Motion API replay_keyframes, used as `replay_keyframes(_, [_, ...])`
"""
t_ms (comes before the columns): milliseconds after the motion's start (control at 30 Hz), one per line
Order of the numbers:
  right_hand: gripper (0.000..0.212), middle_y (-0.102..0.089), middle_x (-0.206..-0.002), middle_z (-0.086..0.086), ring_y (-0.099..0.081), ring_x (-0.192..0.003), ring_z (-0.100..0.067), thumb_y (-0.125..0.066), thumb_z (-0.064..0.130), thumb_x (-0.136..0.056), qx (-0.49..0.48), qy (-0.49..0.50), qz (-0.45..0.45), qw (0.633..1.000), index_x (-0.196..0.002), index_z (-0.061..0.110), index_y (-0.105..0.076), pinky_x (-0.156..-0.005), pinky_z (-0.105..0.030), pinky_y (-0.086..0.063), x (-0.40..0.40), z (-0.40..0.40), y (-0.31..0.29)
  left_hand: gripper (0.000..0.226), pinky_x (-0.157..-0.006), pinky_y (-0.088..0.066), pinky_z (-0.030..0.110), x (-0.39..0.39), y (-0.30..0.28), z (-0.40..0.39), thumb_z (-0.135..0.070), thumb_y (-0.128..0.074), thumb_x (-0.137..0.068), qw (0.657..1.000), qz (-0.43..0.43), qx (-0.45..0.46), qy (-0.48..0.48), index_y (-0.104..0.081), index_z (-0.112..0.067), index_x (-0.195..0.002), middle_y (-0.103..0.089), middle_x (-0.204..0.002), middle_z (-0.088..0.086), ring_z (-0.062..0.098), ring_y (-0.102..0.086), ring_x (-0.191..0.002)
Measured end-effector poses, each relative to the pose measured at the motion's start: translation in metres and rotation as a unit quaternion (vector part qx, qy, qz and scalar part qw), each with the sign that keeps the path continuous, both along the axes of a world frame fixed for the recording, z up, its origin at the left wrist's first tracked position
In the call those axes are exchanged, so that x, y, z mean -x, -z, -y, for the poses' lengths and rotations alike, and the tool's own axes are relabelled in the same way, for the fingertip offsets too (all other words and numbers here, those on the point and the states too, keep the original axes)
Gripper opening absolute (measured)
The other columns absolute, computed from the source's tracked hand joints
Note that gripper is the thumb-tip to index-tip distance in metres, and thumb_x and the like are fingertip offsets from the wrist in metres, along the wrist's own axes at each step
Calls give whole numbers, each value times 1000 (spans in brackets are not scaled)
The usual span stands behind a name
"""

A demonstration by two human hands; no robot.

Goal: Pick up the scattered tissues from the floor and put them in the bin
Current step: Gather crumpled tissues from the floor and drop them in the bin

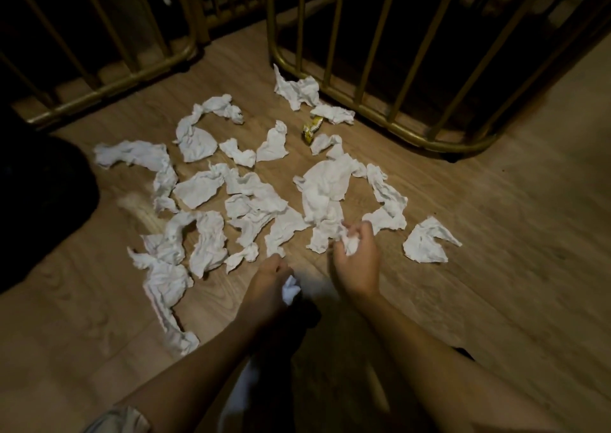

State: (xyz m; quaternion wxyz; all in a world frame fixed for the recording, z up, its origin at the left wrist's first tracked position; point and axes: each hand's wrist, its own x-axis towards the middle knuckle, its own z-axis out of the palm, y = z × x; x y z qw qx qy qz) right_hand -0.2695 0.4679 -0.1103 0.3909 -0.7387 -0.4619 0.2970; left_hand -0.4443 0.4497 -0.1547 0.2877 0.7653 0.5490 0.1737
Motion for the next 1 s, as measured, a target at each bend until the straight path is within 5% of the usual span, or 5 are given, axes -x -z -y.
replay_keyframes(167, [31,-59,-110,16,-55,-96,4,-63,19,-91,-79,-80,-35,993,-120,26,-54,-83,-5,-42,65,-49,-39,34,-75,-44,8,19,-42,-20,1,-74,-75,984,124,11,-127,-60,-16,-100,-58,-92,-9,-1,-52,-81])
replay_keyframes(333, [22,-65,-79,3,-58,-76,-10,-74,36,-83,-165,-132,-19,977,-80,15,-65,-67,-23,-44,131,-76,-72,27,-69,-40,0,70,-97,-55,-12,-73,-82,940,207,-39,-270,-60,-17,-106,-60,-88,-18,-7,-56,-80])
replay_keyframes(533, [30,-58,-65,-3,-54,-66,-14,-71,25,-84,-249,-196,8,948,-60,11,-58,-61,-25,-41,195,-89,-117,21,-71,-54,30,152,-159,-73,-28,-79,-79,878,259,-117,-384,-71,-9,-73,-70,-73,2,13,-66,-72])
replay_keyframes(800, [33,-60,-63,-9,-56,-53,-21,-63,33,-89,-29,-207,-252,945,-66,11,-56,-47,-30,-48,303,-116,-202,17,-77,-34,33,257,-241,-97,-35,-47,-80,704,409,-167,-556,-31,-33,-84,-44,-89,2,25,-46,-88])
replay_keyframes(1000, [22,-57,-70,-11,-51,-52,-24,-39,26,-86,181,-179,-553,793,-80,9,-52,-47,-18,-41,396,-132,-255,33,-93,-41,30,319,-272,-97,-11,-52,-88,694,292,-147,-642,-44,-3,-119,-47,-120,8,23,-50,-106])
